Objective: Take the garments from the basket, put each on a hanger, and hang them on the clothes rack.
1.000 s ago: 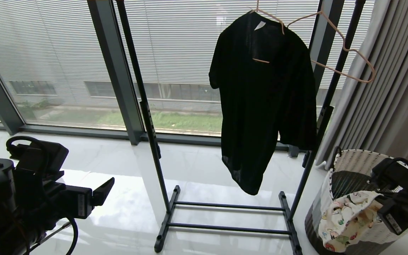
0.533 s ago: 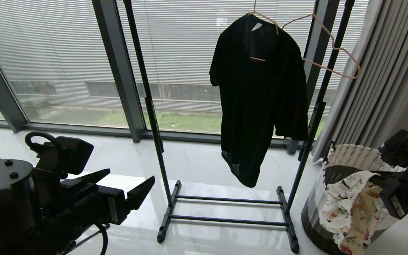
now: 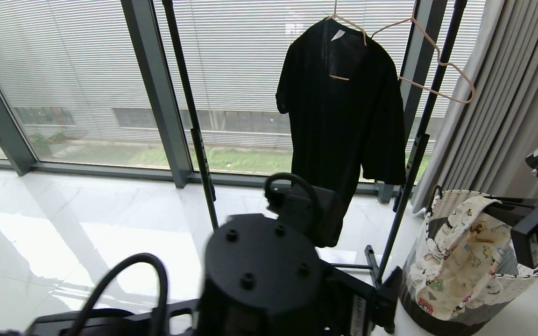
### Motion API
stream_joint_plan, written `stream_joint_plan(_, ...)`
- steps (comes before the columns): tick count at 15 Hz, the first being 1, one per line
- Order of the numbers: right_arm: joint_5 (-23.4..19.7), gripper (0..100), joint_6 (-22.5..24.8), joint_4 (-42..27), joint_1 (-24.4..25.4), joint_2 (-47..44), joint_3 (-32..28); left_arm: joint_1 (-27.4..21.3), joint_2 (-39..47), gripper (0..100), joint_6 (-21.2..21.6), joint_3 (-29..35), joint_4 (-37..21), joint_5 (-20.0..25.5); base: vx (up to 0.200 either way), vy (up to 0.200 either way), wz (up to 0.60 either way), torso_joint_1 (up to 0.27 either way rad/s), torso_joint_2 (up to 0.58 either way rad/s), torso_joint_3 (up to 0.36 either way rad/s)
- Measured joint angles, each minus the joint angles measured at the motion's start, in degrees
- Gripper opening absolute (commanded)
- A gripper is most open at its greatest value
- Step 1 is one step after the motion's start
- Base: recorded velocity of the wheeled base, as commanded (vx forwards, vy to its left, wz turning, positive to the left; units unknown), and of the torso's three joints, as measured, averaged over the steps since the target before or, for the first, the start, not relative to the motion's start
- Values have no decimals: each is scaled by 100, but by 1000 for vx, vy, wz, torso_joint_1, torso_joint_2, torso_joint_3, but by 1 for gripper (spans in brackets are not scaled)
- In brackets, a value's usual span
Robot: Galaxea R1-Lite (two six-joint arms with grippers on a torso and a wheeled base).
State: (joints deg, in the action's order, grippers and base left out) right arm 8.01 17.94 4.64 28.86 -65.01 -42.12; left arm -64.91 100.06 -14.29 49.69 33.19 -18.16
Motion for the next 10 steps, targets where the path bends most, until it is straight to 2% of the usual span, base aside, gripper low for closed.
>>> stream_joint_plan(4, -93, 0, -172, 0, 2, 129, 30, -236, 1810, 100, -5, 1779, -2, 13, 0, 0, 0, 0, 0, 0)
stream_joint_plan(6, -119, 0, -245, 2, -2, 151, 63, -269, 2637, 100, 15, 2683, -2, 207, 0, 0, 0, 0, 0, 0)
stream_joint_plan(8, -166, 0, -295, 6, -5, 173, 74, -236, 3299, 100, 110, 3265, -13, 416, 0, 0, 0, 0, 0, 0)
stream_joint_plan(10, -312, 0, -355, 4, -33, 206, 74, -41, 3725, 100, 160, 3536, -13, 388, 0, 0, 0, 0, 0, 0)
